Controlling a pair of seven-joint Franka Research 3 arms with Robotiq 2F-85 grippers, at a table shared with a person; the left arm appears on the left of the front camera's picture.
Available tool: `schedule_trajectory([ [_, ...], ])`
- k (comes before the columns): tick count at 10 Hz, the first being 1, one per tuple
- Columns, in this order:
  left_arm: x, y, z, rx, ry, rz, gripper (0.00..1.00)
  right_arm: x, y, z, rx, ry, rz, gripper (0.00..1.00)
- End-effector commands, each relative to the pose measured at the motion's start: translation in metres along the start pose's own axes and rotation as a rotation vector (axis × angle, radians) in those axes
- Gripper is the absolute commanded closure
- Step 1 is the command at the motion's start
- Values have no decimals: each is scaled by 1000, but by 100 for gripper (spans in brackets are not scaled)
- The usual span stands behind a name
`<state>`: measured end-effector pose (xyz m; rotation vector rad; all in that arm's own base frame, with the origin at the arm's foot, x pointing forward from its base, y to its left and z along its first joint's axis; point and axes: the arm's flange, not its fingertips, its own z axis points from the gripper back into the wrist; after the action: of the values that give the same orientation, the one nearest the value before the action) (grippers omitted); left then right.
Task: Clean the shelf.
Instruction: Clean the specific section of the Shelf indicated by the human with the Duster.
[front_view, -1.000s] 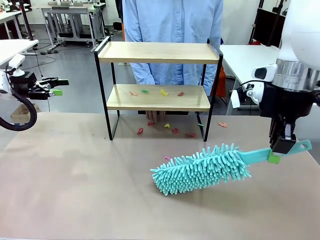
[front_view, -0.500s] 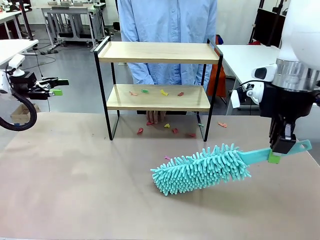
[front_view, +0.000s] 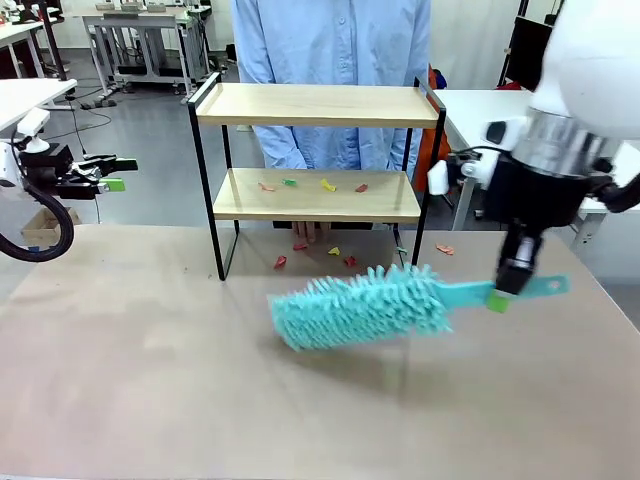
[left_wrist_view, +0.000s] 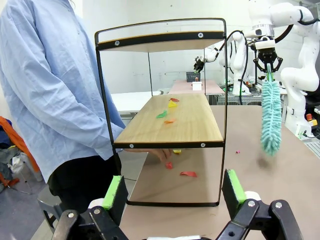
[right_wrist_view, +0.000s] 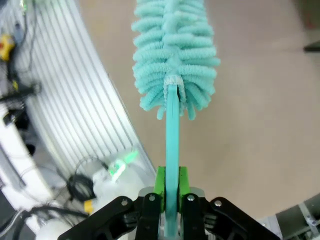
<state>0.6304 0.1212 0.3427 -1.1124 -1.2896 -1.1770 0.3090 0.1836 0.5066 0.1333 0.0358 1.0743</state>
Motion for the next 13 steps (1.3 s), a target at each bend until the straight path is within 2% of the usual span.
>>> schedule_trajectory([
  [1,4,-1,0,3,4,-5,0,48,9,-8,-38,-64,-118,87],
  [4,4,-1,0,3,4,-5,0,115,24,-28,-57,-95,-281,87],
  [6,4,-1,0,3,4,-5,0,141,38,-36,-62,-133,-364,87],
  [7,4,-1,0,3,4,-5,0,112,30,-36,-53,-94,-258,87],
  [10,4,-1,0,3,4,-5,0,112,30,-36,-53,-94,-258,87],
  [11,4,-1,0,3,4,-5,0,124,32,-41,-49,-90,-287,87],
  [13,4,-1,0,3,4,-5,0,183,67,-59,-166,-139,-574,87],
])
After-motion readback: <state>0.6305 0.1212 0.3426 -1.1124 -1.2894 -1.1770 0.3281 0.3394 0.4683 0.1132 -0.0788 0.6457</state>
